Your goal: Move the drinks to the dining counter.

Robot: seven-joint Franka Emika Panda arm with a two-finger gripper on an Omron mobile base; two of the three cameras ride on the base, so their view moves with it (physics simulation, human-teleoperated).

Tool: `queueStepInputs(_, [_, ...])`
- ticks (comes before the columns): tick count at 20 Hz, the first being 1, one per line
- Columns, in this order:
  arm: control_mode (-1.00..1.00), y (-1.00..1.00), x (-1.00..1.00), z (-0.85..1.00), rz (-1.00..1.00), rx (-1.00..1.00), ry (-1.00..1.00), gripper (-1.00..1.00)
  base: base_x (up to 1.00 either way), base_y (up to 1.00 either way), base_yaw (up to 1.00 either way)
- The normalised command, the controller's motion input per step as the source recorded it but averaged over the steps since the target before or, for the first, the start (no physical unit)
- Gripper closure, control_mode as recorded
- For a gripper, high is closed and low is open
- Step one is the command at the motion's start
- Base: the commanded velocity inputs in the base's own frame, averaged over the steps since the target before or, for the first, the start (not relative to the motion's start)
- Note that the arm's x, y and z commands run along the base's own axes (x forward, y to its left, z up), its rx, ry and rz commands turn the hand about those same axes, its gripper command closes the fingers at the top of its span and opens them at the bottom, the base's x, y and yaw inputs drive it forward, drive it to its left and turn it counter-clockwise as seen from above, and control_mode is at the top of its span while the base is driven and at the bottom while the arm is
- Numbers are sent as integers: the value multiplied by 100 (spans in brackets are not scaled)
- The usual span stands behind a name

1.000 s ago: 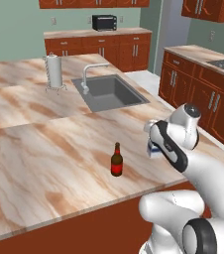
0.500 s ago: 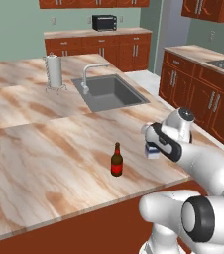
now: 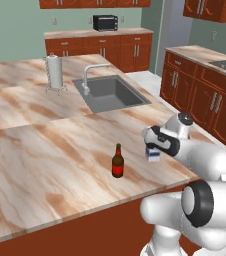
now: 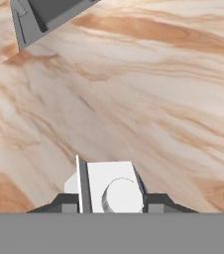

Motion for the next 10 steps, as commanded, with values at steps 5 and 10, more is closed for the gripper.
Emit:
queueStepInputs(5, [-100, -4, 13, -26, 0, 0, 0, 100, 0, 0, 0])
queueStepInputs(10, [-100, -1, 12, -30, 0, 0, 0, 100, 0, 0, 0])
